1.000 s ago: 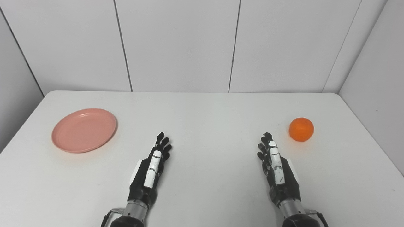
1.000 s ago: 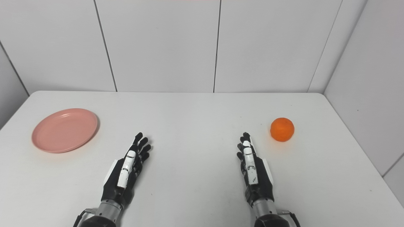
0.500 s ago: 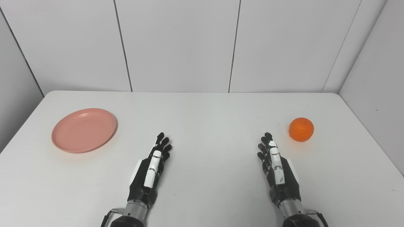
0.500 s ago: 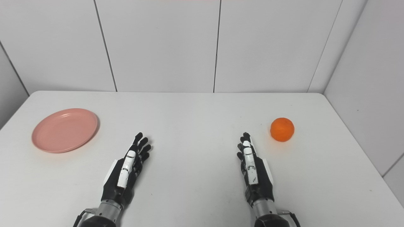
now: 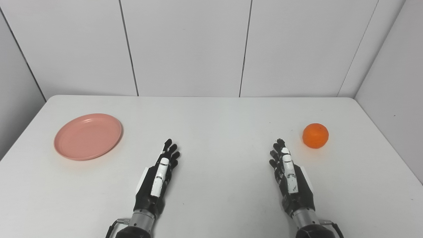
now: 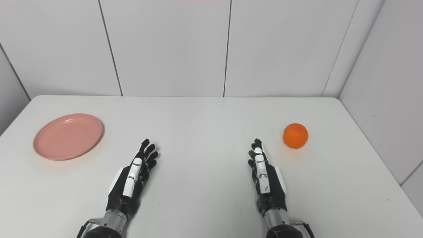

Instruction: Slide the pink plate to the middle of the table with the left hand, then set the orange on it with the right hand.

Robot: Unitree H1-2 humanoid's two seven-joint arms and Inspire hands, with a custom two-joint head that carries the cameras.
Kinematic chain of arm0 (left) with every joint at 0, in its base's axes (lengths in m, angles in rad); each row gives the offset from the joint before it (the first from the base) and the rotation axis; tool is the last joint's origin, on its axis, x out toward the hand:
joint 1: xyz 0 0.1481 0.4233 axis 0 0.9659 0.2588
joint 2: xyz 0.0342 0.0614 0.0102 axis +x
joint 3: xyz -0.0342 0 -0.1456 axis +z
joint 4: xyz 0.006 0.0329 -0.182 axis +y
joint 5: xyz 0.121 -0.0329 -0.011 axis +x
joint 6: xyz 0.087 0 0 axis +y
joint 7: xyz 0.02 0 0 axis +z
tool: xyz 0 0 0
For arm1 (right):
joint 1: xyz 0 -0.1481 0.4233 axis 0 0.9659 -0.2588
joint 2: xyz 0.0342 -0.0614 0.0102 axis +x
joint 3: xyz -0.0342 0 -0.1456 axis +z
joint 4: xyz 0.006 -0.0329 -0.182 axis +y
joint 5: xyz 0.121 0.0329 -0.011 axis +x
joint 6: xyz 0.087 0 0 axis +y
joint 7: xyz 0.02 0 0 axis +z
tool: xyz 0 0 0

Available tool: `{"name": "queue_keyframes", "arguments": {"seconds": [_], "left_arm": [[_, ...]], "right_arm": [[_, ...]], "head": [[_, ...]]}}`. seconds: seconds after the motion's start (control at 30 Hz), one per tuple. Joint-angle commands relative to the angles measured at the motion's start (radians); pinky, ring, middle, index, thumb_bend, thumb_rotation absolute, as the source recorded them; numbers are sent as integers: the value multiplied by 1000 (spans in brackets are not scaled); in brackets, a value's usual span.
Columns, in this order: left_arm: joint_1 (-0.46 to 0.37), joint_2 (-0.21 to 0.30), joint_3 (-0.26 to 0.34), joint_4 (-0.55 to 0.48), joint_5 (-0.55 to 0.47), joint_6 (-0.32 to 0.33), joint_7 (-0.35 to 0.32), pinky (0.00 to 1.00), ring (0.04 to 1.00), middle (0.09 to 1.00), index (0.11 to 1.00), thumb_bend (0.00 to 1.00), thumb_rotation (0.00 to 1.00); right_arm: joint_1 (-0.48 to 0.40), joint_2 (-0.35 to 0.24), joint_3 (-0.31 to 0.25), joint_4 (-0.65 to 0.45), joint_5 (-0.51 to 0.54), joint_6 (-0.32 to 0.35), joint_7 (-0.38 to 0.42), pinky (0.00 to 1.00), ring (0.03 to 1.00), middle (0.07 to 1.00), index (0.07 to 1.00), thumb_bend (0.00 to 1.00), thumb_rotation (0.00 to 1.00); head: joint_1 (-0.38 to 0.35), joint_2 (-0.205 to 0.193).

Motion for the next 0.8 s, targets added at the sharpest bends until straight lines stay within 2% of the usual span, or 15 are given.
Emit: {"name": "queue_keyframes", "arguments": {"seconds": [0.0,0.2,0.37,0.57,0.77], "left_arm": [[-12,-8,-1,0,-3,-12,2,986,969,987,983,380,1000],[-11,-7,-3,-1,1,-13,3,984,969,986,982,376,1000],[-11,-11,-5,11,4,-25,3,979,968,985,981,380,1000],[-10,-25,-22,35,31,-43,12,981,975,989,985,384,1000],[-16,-60,-38,83,53,-78,24,989,973,990,981,388,1000]], "right_arm": [[-32,7,-1,-21,9,-37,1,1000,1000,1000,1000,291,1000],[-31,6,0,-17,9,-48,4,1000,1000,1000,1000,285,1000],[-28,0,-1,-15,11,-46,9,1000,1000,1000,1000,297,1000],[-21,-18,-17,-16,43,-48,26,1000,1000,1000,1000,288,1000],[-18,-45,-44,9,84,-75,49,1000,1000,1000,1000,270,1000]], "head": [[1,1],[0,-1],[21,-18],[118,-53],[242,-106]]}}
